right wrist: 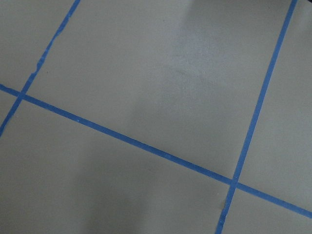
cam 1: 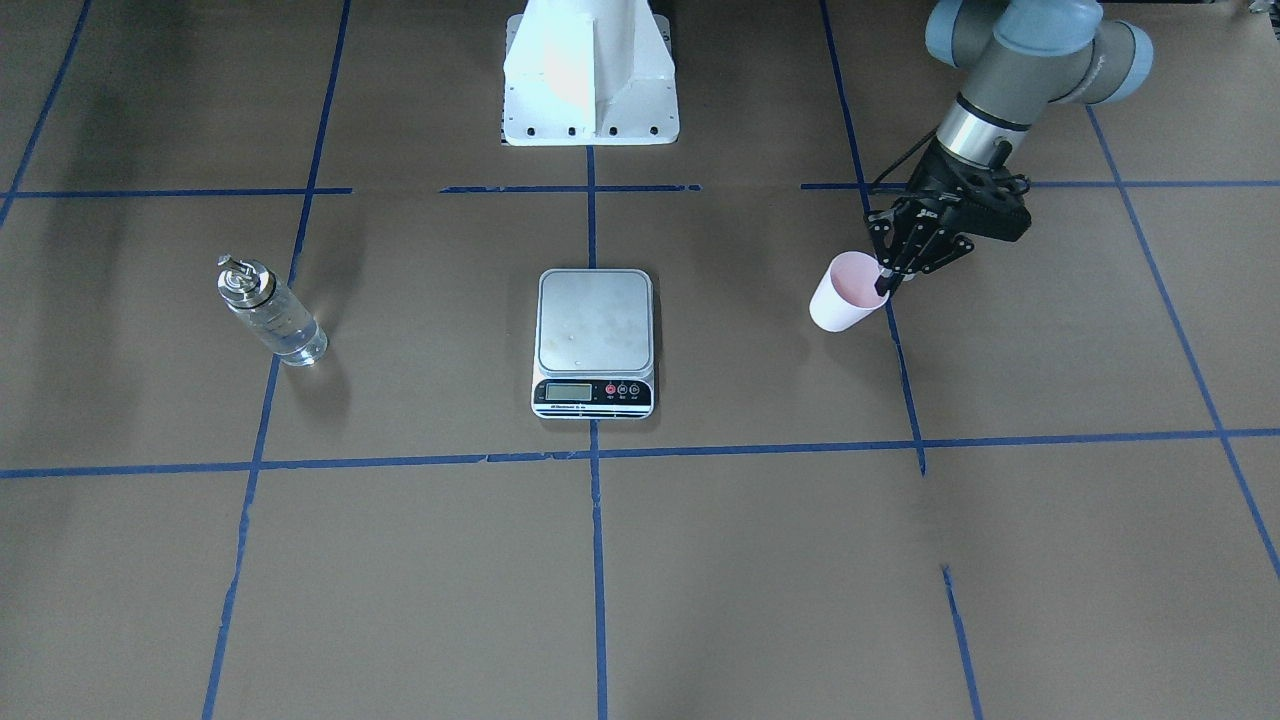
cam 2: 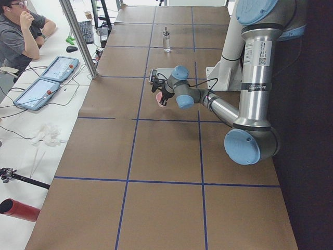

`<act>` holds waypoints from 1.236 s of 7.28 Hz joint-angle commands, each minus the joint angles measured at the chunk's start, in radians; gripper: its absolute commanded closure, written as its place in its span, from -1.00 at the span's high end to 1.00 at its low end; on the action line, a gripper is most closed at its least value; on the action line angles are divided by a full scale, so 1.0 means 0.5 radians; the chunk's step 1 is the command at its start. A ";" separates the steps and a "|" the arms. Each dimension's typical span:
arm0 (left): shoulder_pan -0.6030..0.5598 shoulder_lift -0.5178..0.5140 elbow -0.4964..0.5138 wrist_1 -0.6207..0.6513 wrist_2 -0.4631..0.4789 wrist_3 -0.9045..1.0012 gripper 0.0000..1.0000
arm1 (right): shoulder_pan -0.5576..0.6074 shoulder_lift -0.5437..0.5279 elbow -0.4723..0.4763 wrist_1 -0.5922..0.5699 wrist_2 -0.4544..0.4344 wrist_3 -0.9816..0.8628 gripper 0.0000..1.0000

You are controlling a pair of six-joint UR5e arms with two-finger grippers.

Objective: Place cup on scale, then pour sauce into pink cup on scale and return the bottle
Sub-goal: 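Carry the pink cup with the left gripper onto the scale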

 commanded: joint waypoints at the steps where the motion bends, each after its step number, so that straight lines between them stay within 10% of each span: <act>1: 0.165 -0.649 0.014 0.732 0.015 -0.260 -1.00 | 0.000 -0.005 0.000 0.000 0.005 0.000 1.00; 3: 0.319 -1.088 0.323 0.803 0.155 -0.561 -1.00 | 0.000 -0.011 0.003 0.000 0.005 0.000 1.00; 6: 0.356 -1.137 0.404 0.803 0.233 -0.565 -1.00 | 0.000 -0.014 0.009 0.000 0.017 0.000 1.00; 9: 0.353 -1.143 0.453 0.800 0.257 -0.568 -0.51 | 0.000 -0.014 0.009 0.000 0.023 0.000 1.00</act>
